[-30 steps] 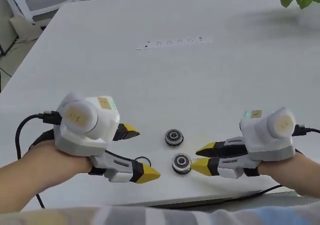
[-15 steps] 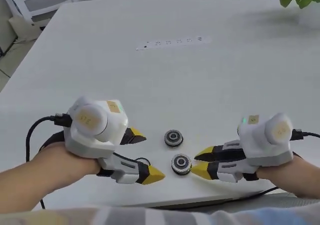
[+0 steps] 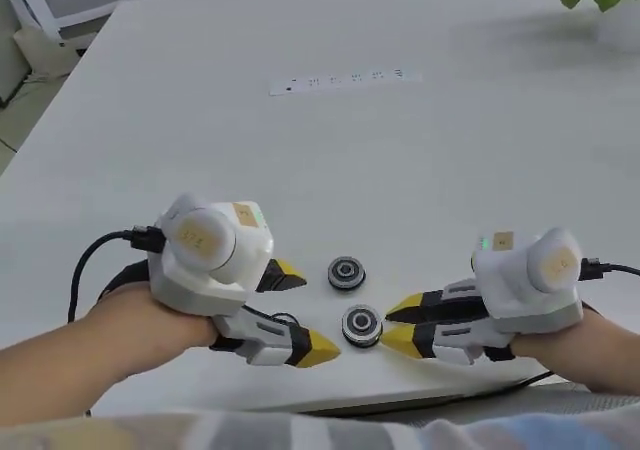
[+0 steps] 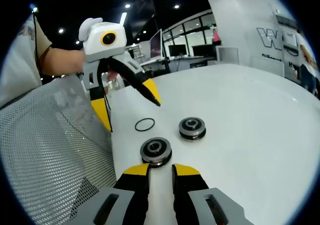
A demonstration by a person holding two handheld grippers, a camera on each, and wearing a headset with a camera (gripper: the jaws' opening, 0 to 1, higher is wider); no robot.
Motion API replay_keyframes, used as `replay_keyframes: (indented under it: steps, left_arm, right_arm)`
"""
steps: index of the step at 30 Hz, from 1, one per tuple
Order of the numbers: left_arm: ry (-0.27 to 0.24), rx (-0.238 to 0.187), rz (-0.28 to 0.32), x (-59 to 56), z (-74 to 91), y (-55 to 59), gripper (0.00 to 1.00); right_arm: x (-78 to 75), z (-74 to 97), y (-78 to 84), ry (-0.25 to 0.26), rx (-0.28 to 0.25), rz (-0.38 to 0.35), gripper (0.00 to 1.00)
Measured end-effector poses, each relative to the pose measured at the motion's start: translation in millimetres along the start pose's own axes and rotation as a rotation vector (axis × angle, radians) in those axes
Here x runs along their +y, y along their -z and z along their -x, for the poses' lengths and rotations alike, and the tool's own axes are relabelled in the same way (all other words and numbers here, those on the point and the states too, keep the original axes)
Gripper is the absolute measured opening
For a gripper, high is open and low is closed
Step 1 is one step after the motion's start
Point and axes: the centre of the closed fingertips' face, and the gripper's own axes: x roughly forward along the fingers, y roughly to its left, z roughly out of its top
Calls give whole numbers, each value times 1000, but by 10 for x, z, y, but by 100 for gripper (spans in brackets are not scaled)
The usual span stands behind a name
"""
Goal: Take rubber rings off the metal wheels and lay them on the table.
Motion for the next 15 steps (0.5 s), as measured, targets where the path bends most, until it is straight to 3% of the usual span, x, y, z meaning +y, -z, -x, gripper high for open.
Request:
replay_keyframes:
  steps: [15]
  left_arm:
    - [23,4,-13,-64,-143,-22,46]
  right_arm:
    - [29,-40,-7,-16,3,50,11]
